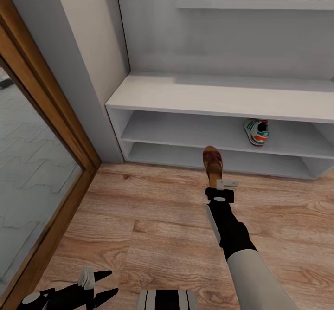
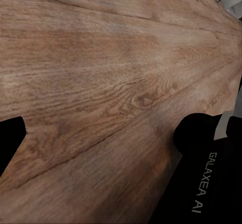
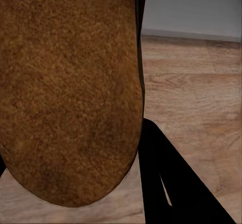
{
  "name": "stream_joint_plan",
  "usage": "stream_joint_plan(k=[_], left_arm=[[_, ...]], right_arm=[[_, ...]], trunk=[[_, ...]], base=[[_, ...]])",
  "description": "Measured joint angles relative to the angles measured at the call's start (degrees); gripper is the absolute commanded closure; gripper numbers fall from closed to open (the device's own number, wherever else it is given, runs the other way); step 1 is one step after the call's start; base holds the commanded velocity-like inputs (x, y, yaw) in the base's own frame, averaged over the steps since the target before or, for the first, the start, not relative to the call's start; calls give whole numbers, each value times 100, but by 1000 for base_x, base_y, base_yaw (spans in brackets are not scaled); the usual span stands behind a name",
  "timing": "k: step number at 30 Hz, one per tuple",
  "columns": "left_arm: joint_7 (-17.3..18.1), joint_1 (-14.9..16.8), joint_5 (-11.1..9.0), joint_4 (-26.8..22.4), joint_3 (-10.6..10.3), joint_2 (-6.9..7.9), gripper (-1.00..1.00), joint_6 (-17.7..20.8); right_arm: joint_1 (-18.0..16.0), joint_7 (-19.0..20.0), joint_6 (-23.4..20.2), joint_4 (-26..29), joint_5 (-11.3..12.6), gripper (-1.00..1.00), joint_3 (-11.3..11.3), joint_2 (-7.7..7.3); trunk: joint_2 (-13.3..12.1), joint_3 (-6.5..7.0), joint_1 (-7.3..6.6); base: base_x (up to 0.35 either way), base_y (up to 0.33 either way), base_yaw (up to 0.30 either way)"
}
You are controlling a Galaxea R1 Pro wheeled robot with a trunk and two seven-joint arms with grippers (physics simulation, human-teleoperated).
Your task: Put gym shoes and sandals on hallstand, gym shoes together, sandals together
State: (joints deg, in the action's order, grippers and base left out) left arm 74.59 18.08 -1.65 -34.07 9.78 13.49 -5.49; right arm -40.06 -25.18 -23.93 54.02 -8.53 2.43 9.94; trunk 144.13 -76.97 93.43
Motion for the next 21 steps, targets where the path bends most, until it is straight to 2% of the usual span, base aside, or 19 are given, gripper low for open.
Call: stream_joint_plan(k=[5, 6, 7, 8, 11, 15, 21], left_arm=[[1, 0, 0, 1, 2, 4, -100, 0], [1, 0, 0, 1, 2, 4, -100, 0], [-1, 0, 0, 1, 2, 4, -100, 0], [0, 0, 0, 1, 2, 4, -100, 0], [0, 0, 0, 1, 2, 4, -100, 0], [1, 0, 0, 1, 2, 4, -100, 0], [1, 0, 0, 1, 9, 9, -100, 0]], right_arm=[[1, -1, -41, 50, 0, 100, 1, 0], [1, -2, -162, 89, 1, 100, 1, 0], [-1, -5, -602, 278, -5, 100, 7, 0], [0, -5, -762, 382, -9, 100, 8, 0], [0, -6, -937, 548, -7, 100, 10, 0], [0, -6, -1036, 656, 1, 100, 11, 0], [1, -6, -1055, 646, -3, 100, 13, 0]], trunk=[[0, 0, 0], [0, 0, -1], [0, 0, -2], [0, 0, -3], [0, 0, -3], [0, 0, -2], [0, 0, 1]], base=[[49, 4, 0], [265, 1, 0], [291, 0, 0], [300, 0, 0], [315, 0, 0], [234, 0, 0], [44, 0, 0]])
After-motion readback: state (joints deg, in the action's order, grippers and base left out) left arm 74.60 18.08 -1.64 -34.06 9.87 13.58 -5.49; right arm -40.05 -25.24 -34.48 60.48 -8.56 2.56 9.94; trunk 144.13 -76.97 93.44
